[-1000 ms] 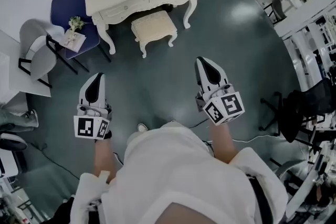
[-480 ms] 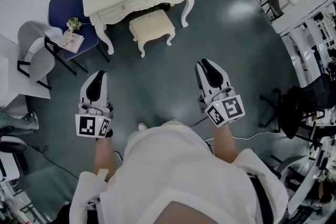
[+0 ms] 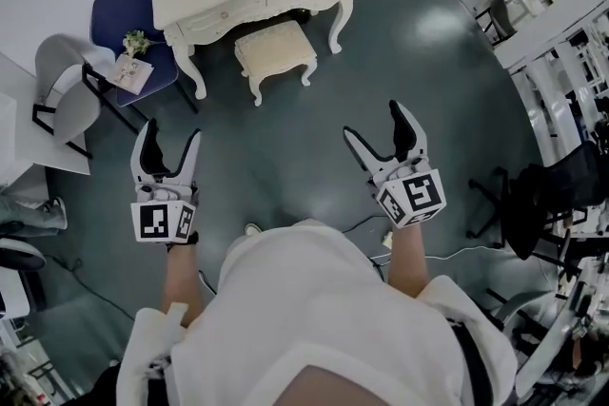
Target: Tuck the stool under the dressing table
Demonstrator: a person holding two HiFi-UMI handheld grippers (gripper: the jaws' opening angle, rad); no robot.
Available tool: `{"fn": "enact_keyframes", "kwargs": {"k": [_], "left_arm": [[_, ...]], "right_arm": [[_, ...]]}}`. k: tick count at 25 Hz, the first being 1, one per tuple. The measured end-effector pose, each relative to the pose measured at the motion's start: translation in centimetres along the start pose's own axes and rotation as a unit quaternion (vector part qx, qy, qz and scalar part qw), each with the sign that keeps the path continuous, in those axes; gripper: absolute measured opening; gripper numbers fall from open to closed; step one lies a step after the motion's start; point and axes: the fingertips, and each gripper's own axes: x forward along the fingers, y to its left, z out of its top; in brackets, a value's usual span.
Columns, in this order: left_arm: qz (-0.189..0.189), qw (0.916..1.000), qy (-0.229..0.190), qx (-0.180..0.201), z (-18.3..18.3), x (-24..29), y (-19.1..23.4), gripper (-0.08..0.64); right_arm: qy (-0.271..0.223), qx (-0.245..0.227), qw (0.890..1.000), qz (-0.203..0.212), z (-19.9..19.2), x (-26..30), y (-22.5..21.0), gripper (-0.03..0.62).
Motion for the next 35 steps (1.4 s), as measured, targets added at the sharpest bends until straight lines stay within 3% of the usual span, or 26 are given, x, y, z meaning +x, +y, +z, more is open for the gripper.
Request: {"fn": "enact_keyframes", "kwargs": {"k": [8, 23, 27, 35], "left_arm": [[0.016, 0.9993, 0.032, -0.001, -1.2, 0.2, -2.0, 0.426], [0.032, 0.998, 0.054, 0.007, -2.5, -1.0, -6.3, 0.416], [0.023, 0.9981, 0.056, 0.014, -2.8, -0.1, -6.2, 0.416], [-0.006, 0.9974, 0.071, -0.011, -6.7, 5.9, -5.8, 0.417]], "right_arm": [[0.004, 0.006, 1.0, -0.006, -0.5, -2.1, -1.9, 0.425], [-0.001, 0.023, 0.999, 0.03, -2.9, -2.9, -2.7, 0.431], [-0.003, 0.031, 0.999, 0.026, -3.2, -2.1, -3.1, 0.431], [0.034, 0.053, 0.998, -0.002, -6.5, 1.0, -6.0, 0.431]]}}
